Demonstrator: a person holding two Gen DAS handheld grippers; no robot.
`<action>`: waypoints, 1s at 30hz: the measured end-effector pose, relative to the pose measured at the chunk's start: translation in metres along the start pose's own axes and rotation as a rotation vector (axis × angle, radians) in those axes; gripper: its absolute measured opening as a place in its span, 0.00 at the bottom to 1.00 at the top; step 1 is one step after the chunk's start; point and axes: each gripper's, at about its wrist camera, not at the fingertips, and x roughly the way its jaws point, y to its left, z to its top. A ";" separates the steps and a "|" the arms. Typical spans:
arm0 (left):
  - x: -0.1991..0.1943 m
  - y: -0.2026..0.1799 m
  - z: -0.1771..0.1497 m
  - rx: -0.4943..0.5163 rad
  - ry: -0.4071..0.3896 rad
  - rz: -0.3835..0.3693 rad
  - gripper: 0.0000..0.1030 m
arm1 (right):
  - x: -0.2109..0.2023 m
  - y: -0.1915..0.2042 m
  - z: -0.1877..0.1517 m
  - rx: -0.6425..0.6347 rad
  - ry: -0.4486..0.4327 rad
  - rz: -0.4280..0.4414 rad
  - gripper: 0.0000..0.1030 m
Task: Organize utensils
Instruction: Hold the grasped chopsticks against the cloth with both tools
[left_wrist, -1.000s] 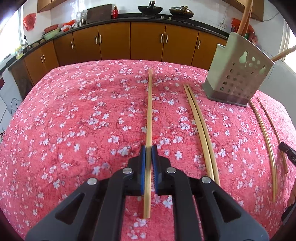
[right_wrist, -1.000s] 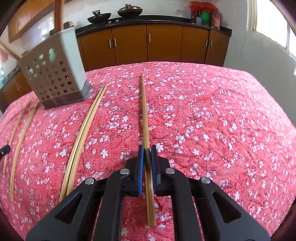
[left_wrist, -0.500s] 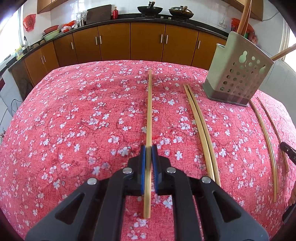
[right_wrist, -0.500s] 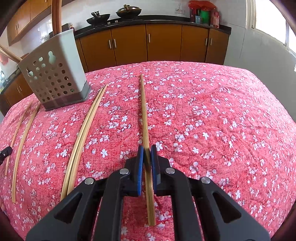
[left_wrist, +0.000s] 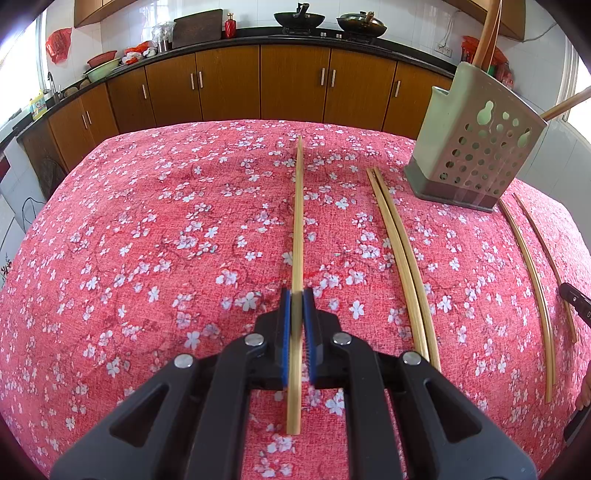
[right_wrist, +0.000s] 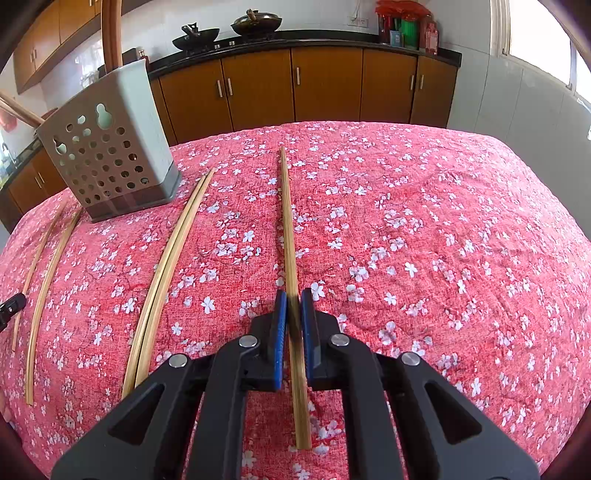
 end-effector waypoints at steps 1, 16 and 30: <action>0.000 0.000 0.000 0.000 0.000 0.000 0.11 | 0.000 0.000 0.000 0.000 0.000 0.000 0.08; 0.000 0.000 0.000 0.000 -0.001 0.000 0.11 | 0.000 0.000 0.000 0.000 0.000 0.000 0.08; -0.001 0.000 0.000 0.008 -0.002 -0.002 0.11 | -0.002 -0.001 -0.001 0.001 0.000 -0.005 0.08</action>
